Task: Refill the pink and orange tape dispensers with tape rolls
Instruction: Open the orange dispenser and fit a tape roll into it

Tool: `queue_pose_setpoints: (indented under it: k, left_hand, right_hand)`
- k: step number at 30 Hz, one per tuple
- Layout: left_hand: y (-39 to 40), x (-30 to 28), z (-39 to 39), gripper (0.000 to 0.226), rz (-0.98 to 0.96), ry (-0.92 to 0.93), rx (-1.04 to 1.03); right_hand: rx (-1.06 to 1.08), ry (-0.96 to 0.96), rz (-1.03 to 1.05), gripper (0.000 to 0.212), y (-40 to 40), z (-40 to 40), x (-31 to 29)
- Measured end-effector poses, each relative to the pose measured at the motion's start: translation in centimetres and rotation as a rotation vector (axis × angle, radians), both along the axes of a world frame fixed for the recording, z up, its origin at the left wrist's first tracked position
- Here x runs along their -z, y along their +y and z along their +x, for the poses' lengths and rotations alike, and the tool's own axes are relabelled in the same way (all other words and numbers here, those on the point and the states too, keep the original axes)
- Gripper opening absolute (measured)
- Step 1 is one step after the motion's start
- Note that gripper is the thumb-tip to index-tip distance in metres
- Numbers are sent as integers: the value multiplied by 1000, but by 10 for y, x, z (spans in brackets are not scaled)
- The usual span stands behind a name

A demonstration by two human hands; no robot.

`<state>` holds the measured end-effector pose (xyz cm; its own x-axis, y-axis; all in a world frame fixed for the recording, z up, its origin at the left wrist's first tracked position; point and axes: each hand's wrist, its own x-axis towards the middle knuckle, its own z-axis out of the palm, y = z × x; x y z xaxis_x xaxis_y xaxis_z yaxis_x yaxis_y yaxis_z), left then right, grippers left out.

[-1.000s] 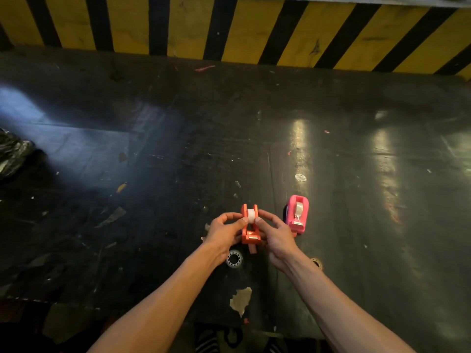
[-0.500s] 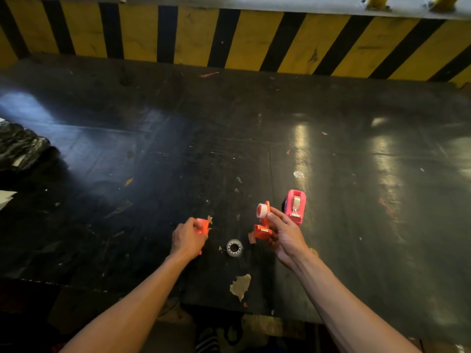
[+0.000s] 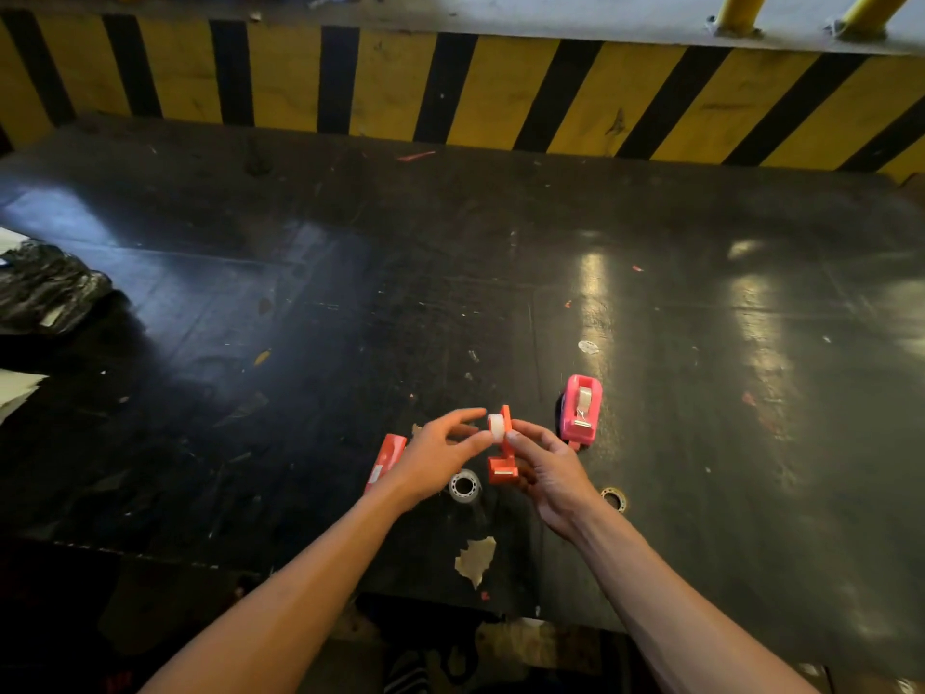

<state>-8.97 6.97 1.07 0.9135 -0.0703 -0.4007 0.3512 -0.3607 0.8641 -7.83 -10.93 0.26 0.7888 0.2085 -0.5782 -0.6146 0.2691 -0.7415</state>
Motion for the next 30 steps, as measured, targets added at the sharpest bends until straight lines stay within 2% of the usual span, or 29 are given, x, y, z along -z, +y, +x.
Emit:
queue_pose_setpoints:
  k: [2,5,9,12,14,18,21,26,30]
  left_hand:
    - [-9,-4,1,47,-69,-1,1]
    - [-12,-2,1,36,-66,-31,-58]
    - [-12,1,-1,34,-115,-78,-128]
    - [-8,4,-6,33,-5,-187,-209]
    - [-4,9,-13,33,137,-232,-111]
    - [-4,27,-28,38,378,-174,223]
    - [-16,40,-38,43,564,-192,388]
    - [-30,57,-49,49,792,-230,540]
    - [-28,66,-54,53,788,-223,534]
  right_hand:
    - [-18,-11,14,30,0,-2,-2]
    - [-39,-18,13,29,-4,-4,-3]
    - [-14,9,19,32,-10,-2,1]
    - [69,36,-7,28,-13,3,5]
    - [117,61,-24,24,-17,6,6]
    - [178,79,-29,20,-22,10,7]
    - [178,75,-49,21,-23,11,9]
    - [178,61,-63,18,-24,9,9]
    - [188,66,-79,14,-29,8,10]
